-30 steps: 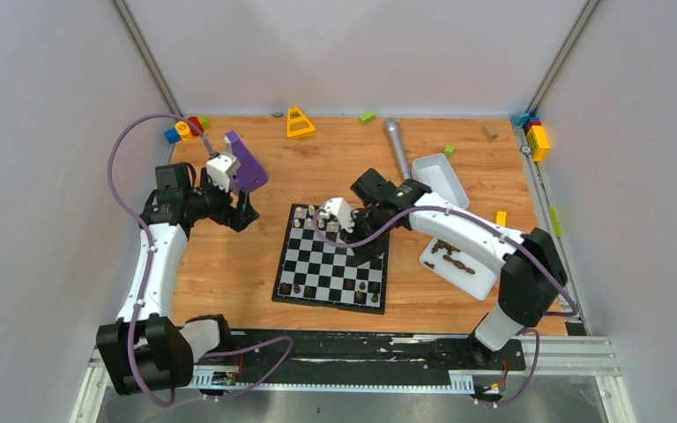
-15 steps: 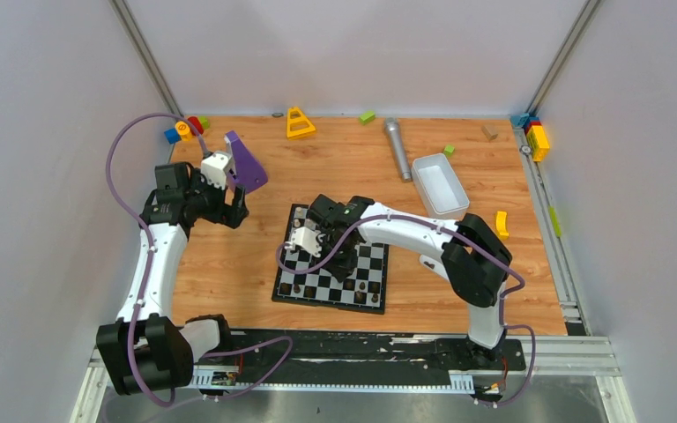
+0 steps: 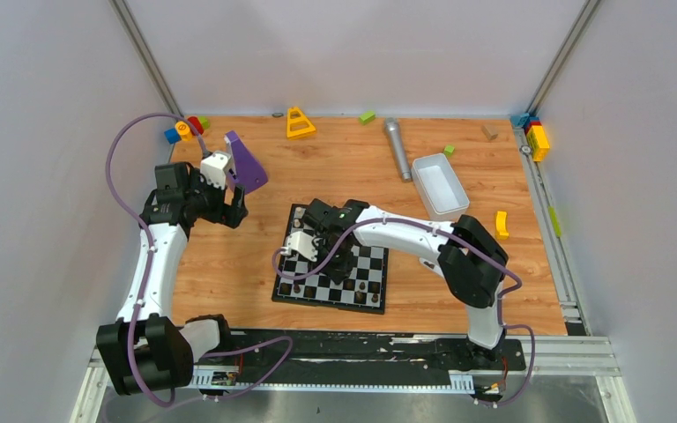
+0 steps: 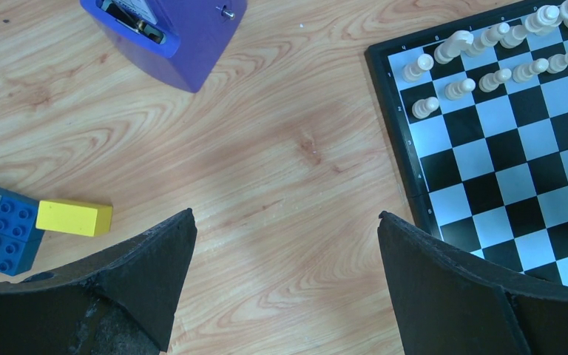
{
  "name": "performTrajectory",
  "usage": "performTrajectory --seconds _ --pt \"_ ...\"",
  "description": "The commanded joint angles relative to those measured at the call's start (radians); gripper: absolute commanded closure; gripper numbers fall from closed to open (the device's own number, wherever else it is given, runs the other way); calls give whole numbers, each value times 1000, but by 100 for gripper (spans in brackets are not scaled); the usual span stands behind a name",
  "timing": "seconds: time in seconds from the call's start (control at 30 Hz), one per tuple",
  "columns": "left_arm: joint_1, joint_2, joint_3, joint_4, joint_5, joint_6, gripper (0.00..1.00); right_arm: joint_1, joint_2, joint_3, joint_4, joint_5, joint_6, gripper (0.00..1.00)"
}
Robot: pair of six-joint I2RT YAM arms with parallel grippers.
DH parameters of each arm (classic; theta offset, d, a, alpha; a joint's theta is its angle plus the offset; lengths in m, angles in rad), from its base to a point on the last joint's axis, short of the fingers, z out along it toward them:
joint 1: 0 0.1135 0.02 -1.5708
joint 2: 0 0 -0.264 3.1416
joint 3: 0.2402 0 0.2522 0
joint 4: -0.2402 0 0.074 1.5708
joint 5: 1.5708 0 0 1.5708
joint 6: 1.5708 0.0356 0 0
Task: Set up the chess pieces on the board
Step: Place the chess piece on the chessboard.
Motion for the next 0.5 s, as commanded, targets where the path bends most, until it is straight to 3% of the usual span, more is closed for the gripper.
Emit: performTrajectory --seconds 0.0,0.27,0.47 --pt "7 -16 26 29 7 -12 0 18 14 35 19 4 3 96" --pt "7 -17 24 26 14 -7 0 19 32 35 26 15 2 93" --pt "8 -16 22 26 16 -3 0 19 25 35 35 24 8 79"
